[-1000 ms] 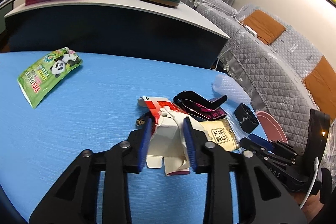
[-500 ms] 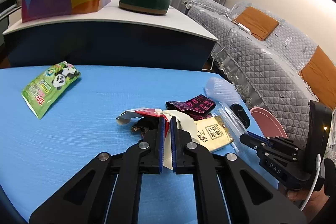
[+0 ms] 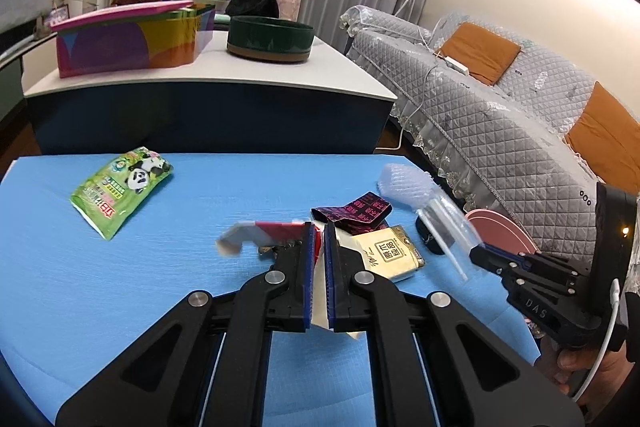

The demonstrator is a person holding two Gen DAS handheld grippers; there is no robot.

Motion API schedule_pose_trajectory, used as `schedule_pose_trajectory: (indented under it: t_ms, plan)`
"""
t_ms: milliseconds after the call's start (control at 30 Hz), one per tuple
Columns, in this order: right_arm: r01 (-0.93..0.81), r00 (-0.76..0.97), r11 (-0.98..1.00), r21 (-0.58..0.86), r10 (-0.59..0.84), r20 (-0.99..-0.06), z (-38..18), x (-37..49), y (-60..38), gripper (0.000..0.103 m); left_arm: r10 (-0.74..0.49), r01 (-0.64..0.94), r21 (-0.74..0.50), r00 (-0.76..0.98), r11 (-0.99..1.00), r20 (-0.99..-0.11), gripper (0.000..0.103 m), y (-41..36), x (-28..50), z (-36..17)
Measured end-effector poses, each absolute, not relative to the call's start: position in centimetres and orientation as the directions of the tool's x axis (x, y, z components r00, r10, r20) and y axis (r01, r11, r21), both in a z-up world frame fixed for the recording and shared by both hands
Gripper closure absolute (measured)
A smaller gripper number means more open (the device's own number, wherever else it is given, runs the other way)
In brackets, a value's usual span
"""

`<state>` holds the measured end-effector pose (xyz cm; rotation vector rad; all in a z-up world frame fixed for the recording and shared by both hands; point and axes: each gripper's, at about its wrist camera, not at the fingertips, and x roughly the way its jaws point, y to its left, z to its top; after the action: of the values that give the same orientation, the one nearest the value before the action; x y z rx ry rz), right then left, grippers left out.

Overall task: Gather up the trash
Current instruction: 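Grasp the clear bag of straws with the right tool while the left tool lifts the carton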

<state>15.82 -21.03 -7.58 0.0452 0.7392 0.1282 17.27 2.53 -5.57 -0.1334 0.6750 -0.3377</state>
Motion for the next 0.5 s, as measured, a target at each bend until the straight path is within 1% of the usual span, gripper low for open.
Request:
schedule_pose_trajectory:
  t_ms: [500]
  plan:
    - [-0.079,0.787,0.992,0.100,0.124,-0.604,-4.6,12.1,-22.7,0.096,-0.328,0.272,-0.185,0.749,0.944,-0.576,0.100,2.0,14.0,-4.2]
